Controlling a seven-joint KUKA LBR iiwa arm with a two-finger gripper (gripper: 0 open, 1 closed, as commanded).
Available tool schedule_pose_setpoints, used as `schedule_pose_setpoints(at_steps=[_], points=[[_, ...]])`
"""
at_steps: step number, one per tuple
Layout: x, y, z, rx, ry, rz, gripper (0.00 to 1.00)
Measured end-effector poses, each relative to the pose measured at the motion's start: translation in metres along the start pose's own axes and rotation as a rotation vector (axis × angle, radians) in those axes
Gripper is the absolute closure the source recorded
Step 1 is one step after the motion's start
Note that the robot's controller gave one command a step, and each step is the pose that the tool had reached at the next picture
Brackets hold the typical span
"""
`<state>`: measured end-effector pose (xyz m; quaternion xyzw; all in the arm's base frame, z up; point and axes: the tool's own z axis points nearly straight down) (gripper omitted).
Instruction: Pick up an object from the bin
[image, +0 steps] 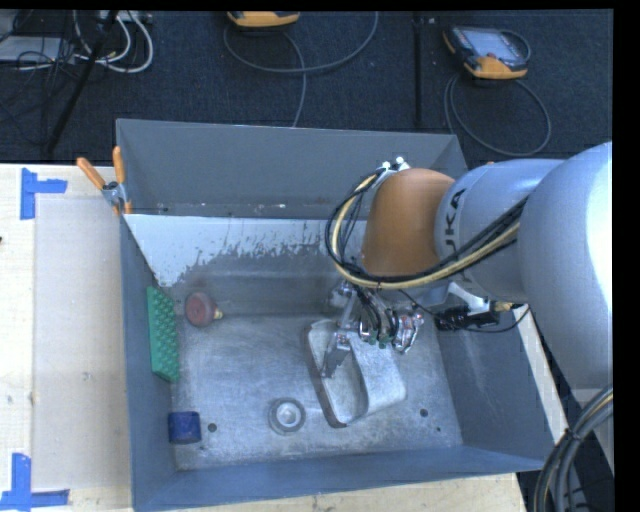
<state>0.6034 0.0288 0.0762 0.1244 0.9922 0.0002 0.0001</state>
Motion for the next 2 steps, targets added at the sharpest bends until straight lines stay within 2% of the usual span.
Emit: schedule_pose_setpoints(at_steps=[1, 2], points=[[-0.003, 0.001, -0.003, -0.003, -0.012, 0.000, 1.00], [0.045, 0.005, -0.150, -0.002, -0.005, -0.033, 1.00]])
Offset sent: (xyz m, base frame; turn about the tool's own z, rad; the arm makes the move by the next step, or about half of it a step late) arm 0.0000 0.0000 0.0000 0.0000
